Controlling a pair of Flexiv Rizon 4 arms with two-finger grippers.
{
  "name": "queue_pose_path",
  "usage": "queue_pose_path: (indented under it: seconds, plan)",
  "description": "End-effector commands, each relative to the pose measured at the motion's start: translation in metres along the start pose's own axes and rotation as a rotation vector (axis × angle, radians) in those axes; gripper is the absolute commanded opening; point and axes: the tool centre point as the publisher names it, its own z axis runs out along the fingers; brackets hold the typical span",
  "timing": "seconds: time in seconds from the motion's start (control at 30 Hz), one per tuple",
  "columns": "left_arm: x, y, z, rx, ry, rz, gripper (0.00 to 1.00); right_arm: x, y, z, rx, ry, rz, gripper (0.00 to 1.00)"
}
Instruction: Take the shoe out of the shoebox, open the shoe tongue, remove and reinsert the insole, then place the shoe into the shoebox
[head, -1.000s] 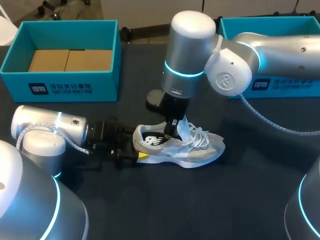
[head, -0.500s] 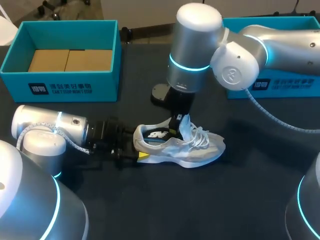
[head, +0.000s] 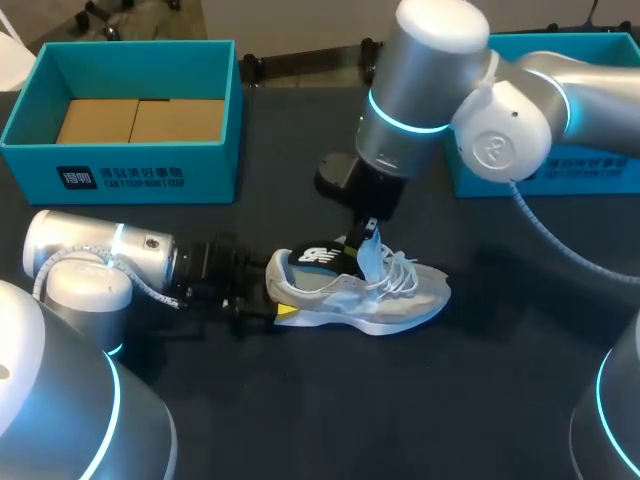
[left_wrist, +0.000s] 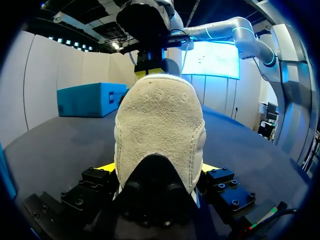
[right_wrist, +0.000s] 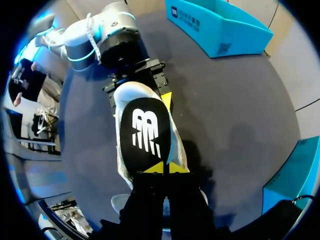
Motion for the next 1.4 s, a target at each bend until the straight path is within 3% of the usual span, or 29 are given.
queue_pose_path:
  seconds: [0.03, 0.83, 1.4]
  plan:
    - [0.0, 0.0, 0.001, -0.002, -0.001, -0.001, 0.0, 0.003, 0.005, 0.0, 0.012, 0.004, -0.021, 0.0]
    - [0.0, 0.0, 0.001, -0.002, -0.001, -0.001, 0.0, 0.015, 0.042, -0.008, 0.027, 0.072, -0.158, 0.0]
    - [0.0, 0.0, 0.001, -0.002, -0.001, -0.001, 0.0, 0.029, 0.053, -0.004, 0.07, 0.267, -0.195, 0.0]
